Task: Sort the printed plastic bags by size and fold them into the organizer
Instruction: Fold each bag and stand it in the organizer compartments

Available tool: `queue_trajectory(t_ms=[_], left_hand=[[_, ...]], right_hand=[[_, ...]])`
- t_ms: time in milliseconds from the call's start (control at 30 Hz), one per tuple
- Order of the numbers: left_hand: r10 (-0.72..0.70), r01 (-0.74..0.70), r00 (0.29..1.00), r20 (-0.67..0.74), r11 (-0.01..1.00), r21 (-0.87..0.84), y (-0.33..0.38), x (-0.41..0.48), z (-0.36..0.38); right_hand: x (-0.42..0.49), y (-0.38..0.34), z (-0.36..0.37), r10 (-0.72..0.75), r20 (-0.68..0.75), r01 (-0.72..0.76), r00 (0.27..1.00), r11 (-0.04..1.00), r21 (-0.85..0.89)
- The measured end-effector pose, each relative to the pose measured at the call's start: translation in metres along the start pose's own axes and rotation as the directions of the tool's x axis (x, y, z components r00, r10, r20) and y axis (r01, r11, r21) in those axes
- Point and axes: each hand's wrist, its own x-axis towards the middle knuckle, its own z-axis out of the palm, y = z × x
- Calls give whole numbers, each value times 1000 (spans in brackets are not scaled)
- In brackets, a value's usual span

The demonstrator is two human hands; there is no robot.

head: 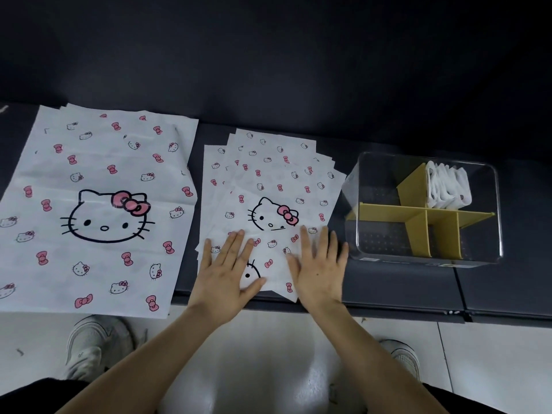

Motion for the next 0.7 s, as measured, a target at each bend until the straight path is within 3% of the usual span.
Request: queue_trajectory(t_ms=[133, 233, 400, 567, 633, 700], left_hand=[[21, -21, 1000, 1, 1000, 7, -2, 2, 1], [62, -62, 998, 0, 998, 16, -6, 2, 0], [173, -173, 985, 5, 984, 53, -19, 9, -5], [295, -292, 954, -56, 955, 58, -36, 21, -14], [327, -322, 938, -114, 945, 53, -35, 24, -21], [339, -358, 910, -241, 933, -39, -26, 20, -27]], right_hand=[[26, -7, -17, -153, -91, 162, 984, 981, 107], [48, -15, -31, -305, 47, 296, 951, 945, 142], [63, 1, -47, -217, 295, 155, 931, 963, 219], [57, 1, -54, -235, 348, 146, 907, 953, 264], [47, 1, -55, -169, 364, 13, 916, 919, 393], [33, 2, -56, -53, 427, -251, 903, 742, 622]])
